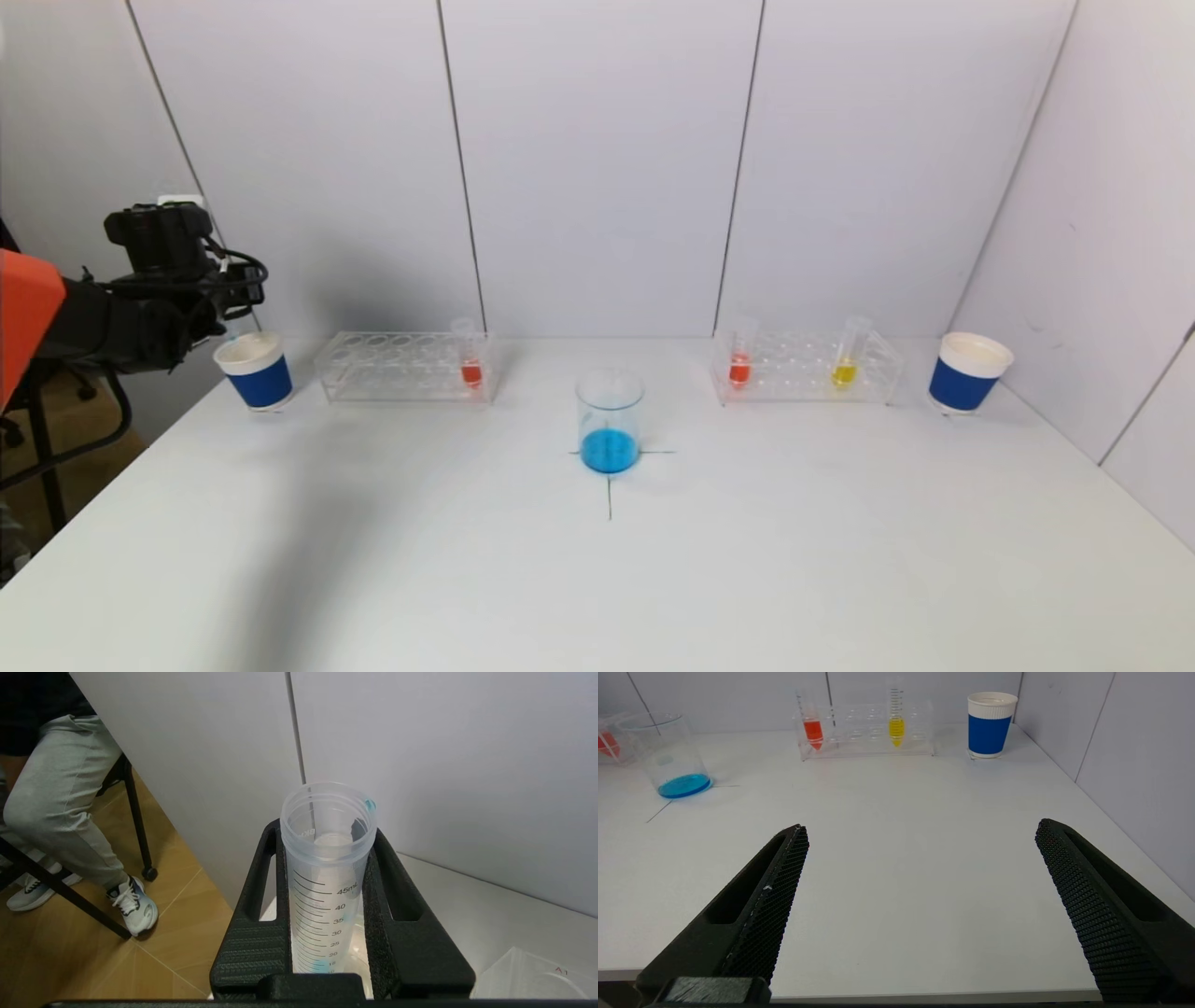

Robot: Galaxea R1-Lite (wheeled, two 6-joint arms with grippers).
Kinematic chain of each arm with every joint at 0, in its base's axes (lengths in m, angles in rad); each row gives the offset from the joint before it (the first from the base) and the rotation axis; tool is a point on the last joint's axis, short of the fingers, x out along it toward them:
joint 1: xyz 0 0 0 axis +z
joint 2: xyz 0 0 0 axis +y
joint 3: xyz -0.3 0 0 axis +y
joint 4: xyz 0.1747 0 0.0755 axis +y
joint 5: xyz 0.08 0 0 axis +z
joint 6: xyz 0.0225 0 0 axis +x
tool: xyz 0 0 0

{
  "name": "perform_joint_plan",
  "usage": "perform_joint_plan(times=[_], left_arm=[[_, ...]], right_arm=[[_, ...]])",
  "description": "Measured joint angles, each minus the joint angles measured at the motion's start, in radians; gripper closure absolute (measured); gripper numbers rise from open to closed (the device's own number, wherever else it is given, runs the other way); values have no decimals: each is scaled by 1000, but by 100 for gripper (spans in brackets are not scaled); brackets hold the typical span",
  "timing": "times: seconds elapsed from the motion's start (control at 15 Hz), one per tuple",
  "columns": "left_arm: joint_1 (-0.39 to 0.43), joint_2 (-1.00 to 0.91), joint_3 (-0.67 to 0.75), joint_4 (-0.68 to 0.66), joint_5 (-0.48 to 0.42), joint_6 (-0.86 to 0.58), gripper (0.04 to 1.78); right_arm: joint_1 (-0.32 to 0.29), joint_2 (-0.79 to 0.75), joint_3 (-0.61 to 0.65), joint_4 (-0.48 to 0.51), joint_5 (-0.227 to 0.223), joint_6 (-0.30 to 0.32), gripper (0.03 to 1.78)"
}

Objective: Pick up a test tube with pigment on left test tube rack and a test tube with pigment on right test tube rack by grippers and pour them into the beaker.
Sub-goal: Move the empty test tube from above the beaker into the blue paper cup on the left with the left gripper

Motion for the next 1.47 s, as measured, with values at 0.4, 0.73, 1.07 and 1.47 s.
perform_joint_plan(times=[0.4,0.73,1.07,1.47], left_arm=[[-20,5,134,-114,-8,0,137],[-22,21,179,-163,-8,-4,137],[-22,32,181,-164,-8,-5,137],[-22,35,177,-163,-8,-5,137]], right_arm=[[0,0,0,0,0,0,4],[0,0,0,0,0,0,4],[0,0,0,0,0,0,4],[0,0,0,0,0,0,4]])
